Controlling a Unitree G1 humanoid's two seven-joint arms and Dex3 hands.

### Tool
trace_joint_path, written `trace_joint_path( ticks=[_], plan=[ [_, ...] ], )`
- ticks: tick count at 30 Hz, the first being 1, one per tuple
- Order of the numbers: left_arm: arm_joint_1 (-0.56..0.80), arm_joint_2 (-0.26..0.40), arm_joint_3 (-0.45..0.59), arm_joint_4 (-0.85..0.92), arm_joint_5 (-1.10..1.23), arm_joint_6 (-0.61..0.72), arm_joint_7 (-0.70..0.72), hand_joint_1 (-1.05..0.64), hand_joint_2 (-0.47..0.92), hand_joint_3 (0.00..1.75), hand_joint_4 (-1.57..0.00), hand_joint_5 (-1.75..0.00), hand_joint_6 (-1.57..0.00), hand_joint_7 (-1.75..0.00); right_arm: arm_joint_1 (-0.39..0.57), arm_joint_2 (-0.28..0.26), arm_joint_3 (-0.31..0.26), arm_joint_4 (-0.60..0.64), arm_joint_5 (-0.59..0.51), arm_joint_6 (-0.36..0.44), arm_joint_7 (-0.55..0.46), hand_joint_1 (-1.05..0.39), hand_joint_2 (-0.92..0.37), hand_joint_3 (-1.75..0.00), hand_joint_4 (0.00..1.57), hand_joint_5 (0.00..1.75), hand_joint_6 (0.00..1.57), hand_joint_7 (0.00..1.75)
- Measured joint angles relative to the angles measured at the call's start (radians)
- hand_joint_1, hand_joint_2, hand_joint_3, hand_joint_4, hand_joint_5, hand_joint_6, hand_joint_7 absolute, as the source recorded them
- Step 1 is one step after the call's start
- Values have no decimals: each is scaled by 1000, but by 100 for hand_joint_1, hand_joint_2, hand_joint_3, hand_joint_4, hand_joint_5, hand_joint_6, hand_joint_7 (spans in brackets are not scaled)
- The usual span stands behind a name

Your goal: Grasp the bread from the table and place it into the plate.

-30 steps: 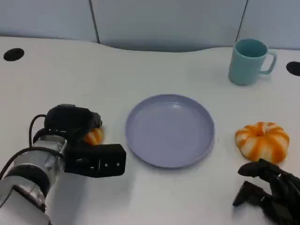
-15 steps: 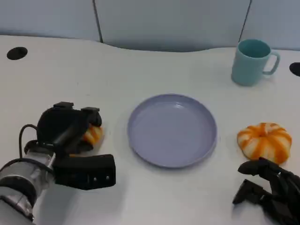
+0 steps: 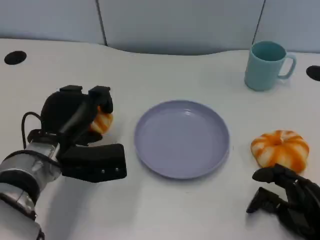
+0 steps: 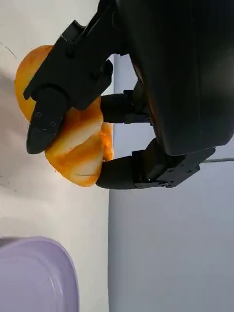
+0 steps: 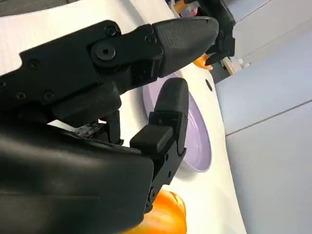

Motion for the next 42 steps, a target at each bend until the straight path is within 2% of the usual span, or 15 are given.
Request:
trace_joint_path(
  ticks=[7,9,13,24,27,31,35,37,42],
  plan=[
    [-68,-5,-18,-22,23,-38,89,-9,58,70,-89,-175,-68,-175,-24,0,1,26,-9,-7,-2,-48,-92,-16,64,140,67,93],
    [-83,-11,-35,-23,37,-45,90,-11,55,84,-91,-175,-69,-175,-25,0,1,32,-9,-18,1,-48,-92,-16,63,140,67,93],
    [-112,-39,-67,-34,61,-87,89,-13,54,90,-91,-175,-69,-174,-32,1,2,40,-14,-24,1,-49,-92,-16,63,140,67,93],
    [-186,-108,-95,-45,62,-161,-51,-19,56,89,-88,-175,-67,-173,-48,1,-1,67,-12,-35,26,-48,-92,-16,62,139,66,93],
    [-195,-124,-95,-48,61,-165,-59,-25,68,80,-90,-175,-69,-174,-49,2,0,68,-13,-35,25,-48,-92,-16,63,140,66,93],
    [-194,-172,-101,-46,61,-190,-91,-26,70,78,-90,-175,-70,-175,-50,5,2,68,-14,-35,23,-47,-92,-16,62,140,66,94],
    [-194,-179,-101,-46,61,-196,-95,-26,71,78,-90,-175,-70,-175,-50,8,2,67,-14,-35,23,-47,-92,-16,62,141,66,94],
    [-194,-183,-99,-45,56,-199,-106,-26,63,89,-92,-175,-75,-160,-50,8,2,66,-14,-35,21,-48,-92,-16,63,141,67,94],
    [-178,-246,-95,-33,22,-237,-204,-23,52,112,-93,-175,-82,-145,-43,13,13,47,-17,-26,8,-47,-92,-17,63,141,67,95]
  ],
)
